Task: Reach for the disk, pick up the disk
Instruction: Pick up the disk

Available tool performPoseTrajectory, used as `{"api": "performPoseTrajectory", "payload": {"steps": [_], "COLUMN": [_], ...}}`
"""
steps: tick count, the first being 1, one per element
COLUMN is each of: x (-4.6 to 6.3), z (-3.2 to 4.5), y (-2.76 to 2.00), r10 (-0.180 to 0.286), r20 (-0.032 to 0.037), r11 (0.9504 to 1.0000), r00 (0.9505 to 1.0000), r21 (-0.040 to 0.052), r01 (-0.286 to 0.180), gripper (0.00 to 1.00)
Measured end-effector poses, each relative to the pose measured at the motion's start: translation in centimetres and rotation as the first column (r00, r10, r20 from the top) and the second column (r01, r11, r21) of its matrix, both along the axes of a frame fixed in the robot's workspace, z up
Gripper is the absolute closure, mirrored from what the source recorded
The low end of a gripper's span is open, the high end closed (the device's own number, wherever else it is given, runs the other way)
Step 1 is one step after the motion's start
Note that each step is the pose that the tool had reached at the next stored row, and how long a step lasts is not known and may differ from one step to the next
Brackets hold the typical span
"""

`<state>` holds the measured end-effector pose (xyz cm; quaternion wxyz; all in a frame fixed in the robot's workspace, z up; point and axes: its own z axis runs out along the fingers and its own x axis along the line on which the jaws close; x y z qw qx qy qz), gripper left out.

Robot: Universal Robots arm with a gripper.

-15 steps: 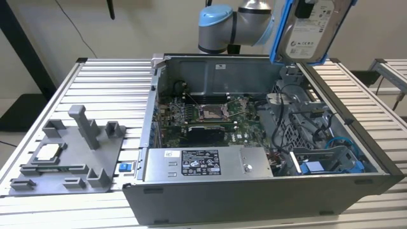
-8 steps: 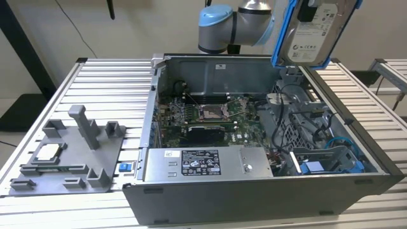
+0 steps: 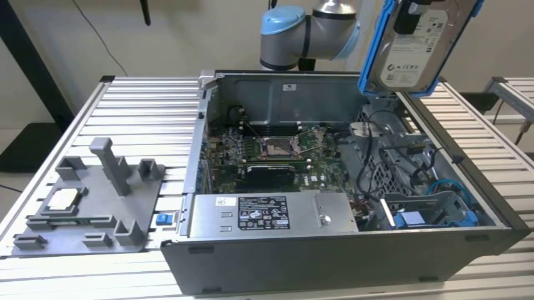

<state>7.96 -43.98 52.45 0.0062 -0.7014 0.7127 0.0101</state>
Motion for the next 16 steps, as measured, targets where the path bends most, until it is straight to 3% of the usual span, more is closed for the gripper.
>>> {"api": "performPoseTrajectory", "payload": {"steps": [9, 16], "x": [0.0, 0.0], "z": [-0.01, -0.13], "y": [-0.20, -1.63], "r10": [0.000, 0.000], "r20": [0.0000, 0.0000], "r11": [1.0000, 1.0000], "r00": [1.0000, 1.0000], "r21": [-0.0001, 0.0000], "r01": [0.000, 0.000], "gripper": [1.00, 1.00]}}
